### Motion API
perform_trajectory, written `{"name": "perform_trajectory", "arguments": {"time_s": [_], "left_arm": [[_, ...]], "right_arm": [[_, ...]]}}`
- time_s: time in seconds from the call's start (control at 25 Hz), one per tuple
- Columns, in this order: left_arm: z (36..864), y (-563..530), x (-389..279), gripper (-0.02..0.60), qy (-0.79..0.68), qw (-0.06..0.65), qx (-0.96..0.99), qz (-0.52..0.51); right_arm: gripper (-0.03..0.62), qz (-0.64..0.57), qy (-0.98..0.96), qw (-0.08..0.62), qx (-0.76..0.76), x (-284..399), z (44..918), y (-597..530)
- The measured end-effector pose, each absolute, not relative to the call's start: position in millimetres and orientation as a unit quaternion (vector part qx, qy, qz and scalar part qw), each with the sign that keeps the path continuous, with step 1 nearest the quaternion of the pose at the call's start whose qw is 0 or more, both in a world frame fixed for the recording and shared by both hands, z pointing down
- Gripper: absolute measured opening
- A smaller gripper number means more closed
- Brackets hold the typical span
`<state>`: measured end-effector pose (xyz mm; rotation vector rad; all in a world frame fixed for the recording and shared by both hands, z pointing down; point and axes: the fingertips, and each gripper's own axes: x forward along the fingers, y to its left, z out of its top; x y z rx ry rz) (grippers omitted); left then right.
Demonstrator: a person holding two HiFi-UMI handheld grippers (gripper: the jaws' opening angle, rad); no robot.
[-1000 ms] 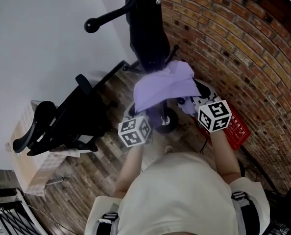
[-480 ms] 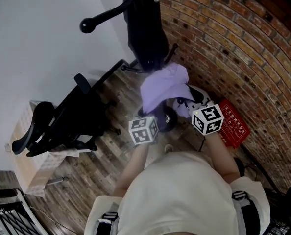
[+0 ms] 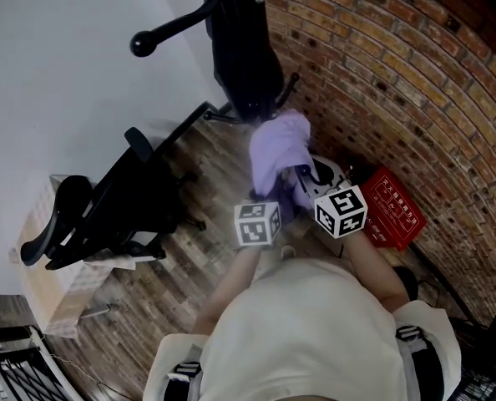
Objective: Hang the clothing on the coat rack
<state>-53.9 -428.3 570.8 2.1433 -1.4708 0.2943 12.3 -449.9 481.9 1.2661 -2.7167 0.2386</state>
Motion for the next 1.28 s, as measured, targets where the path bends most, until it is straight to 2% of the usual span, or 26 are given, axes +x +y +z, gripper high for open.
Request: {"name": "perform_trajectory", "arguments": {"time_s": [0.6, 0.88, 1.08, 1.28], "left_arm": [[568.2, -413.0, -45.5, 0.062, -0.521, 0.262, 0.803, 0.119], [556.1, -399.6, -54.1, 0.227, -0.526, 0.256, 0.804, 0.101], [547.0, -384.6, -69.1, 0.272, -0.549, 0.243, 0.794, 0.095], [535.9, -363.0, -84.2, 0.276, -0.562, 0.235, 0.789, 0.082]], "right_arm": [[0.060, 0.090, -0.895, 0.069, 0.432, 7.1, 482.7, -432.0], [0.100, 0.085, -0.881, 0.058, 0.462, 26.5, 469.3, -419.0], [0.109, 0.083, -0.870, 0.052, 0.483, 40.5, 460.8, -400.4], [0.109, 0.085, -0.864, 0.049, 0.494, 47.0, 459.7, -370.3]]}}
